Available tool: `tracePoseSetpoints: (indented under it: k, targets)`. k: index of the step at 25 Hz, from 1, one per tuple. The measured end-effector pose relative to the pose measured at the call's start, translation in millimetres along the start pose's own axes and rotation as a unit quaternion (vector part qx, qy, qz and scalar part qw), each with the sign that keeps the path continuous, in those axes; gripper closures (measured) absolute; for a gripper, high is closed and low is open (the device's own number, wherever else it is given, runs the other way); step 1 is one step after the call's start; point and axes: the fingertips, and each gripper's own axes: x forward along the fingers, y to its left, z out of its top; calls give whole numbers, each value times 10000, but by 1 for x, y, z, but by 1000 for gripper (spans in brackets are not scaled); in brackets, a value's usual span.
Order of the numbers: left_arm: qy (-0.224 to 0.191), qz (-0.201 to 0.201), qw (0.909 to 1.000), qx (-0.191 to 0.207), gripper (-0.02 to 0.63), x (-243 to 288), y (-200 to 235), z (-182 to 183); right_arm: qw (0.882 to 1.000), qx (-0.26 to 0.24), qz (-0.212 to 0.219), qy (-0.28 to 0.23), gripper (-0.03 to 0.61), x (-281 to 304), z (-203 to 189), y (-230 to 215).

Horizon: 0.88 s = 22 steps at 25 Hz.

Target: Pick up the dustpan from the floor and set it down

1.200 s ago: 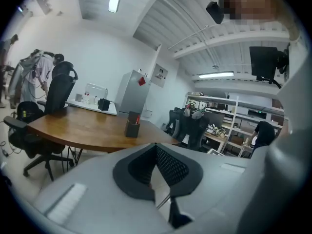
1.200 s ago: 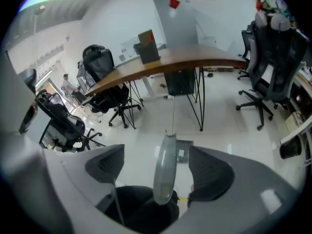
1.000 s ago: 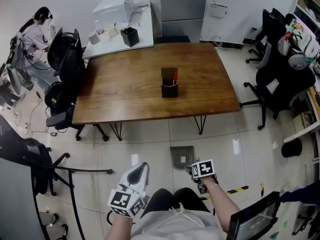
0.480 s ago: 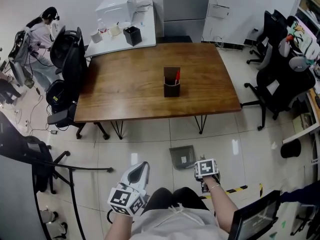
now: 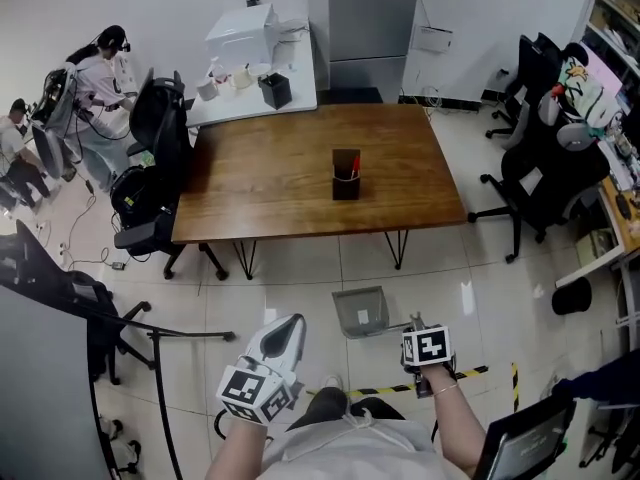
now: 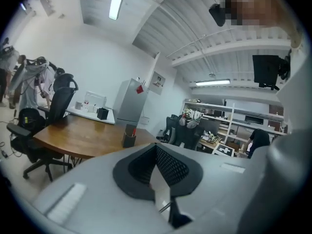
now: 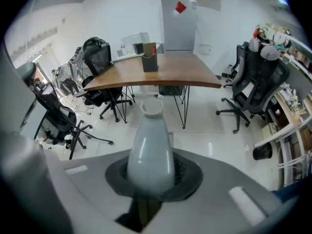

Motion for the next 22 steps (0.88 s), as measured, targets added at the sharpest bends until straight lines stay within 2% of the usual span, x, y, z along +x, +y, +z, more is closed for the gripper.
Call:
tracePoseSetpoints:
  k: [3, 7, 10, 16, 19, 22]
  targets:
    - [-85, 79, 9999, -47, 598, -19, -20, -5, 9997, 105, 28, -212, 520, -25, -9, -5]
    - [-193, 287, 9990, 285, 600, -56, -56, -17, 9989, -110, 65, -458, 520, -62, -26, -15]
    - [-214, 621, 9969, 441, 600, -92, -72, -31, 9973, -359, 38, -646, 520, -89, -46, -25]
    - [-62, 1316, 9902, 454, 600, -170, -89, -65, 9950, -659, -56, -742, 517, -136, -98, -41]
    - [-66, 1435, 9886, 449, 599, -192, -96, -73, 9953, -668, -130, -696, 517, -148, -124, -46]
    - [-161, 1378, 9897, 364, 600, -201, -97, -73, 9957, -589, -181, -697, 517, -155, -142, -43]
